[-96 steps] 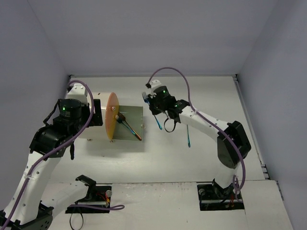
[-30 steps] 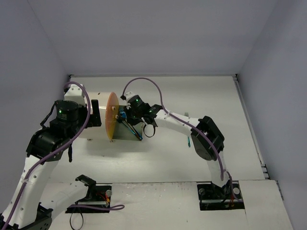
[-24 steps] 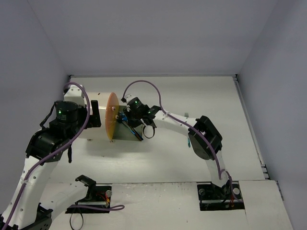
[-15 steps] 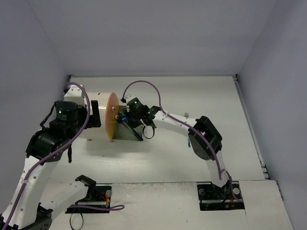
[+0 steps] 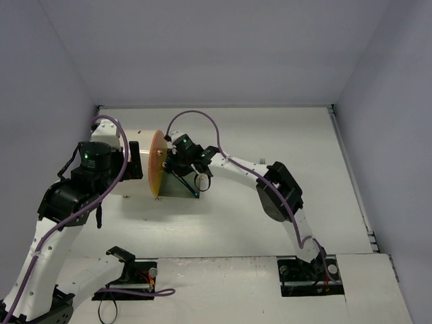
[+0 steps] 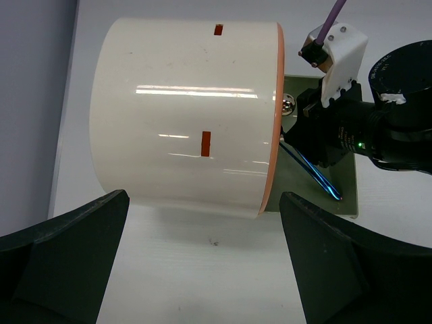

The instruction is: Sort the eating utensils into containers

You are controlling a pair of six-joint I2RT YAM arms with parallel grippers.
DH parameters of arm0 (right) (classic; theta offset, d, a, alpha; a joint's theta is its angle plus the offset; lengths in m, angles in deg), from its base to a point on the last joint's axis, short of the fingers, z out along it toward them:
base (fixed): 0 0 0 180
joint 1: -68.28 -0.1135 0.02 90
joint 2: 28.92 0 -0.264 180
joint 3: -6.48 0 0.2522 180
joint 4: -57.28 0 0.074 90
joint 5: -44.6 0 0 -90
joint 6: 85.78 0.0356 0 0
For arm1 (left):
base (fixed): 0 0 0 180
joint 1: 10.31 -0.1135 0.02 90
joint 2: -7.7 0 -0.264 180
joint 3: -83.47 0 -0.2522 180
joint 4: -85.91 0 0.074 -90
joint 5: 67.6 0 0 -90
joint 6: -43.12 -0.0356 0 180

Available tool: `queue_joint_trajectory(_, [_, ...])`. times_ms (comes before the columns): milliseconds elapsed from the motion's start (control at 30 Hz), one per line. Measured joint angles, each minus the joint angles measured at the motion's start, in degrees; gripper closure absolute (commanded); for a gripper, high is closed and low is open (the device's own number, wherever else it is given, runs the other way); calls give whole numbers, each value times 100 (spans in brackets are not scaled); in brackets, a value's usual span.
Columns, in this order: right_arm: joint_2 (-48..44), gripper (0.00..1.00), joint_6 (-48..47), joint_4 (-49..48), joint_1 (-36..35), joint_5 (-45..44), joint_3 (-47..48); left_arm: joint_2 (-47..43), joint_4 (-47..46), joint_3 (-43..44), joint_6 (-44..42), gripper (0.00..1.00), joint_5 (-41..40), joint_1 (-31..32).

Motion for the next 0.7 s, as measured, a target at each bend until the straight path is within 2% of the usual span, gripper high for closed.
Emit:
queue_joint_trajectory(133, [7,71,-102,-4,0,-78,9,7,2,0,2,7,0,0])
queue_joint_trajectory(333, [-270,68,-367,-20,43,-383,-216,15,2,0,2,7,0,0])
queue_joint_trajectory(500, [-1364,66,-495,28,328,-807,-1077,15,6,0,2,7,0,0])
queue_joint_trajectory(700, [-2855,63,-426,-109,1517,-1270,-2690,13,8,0,2,7,2,0])
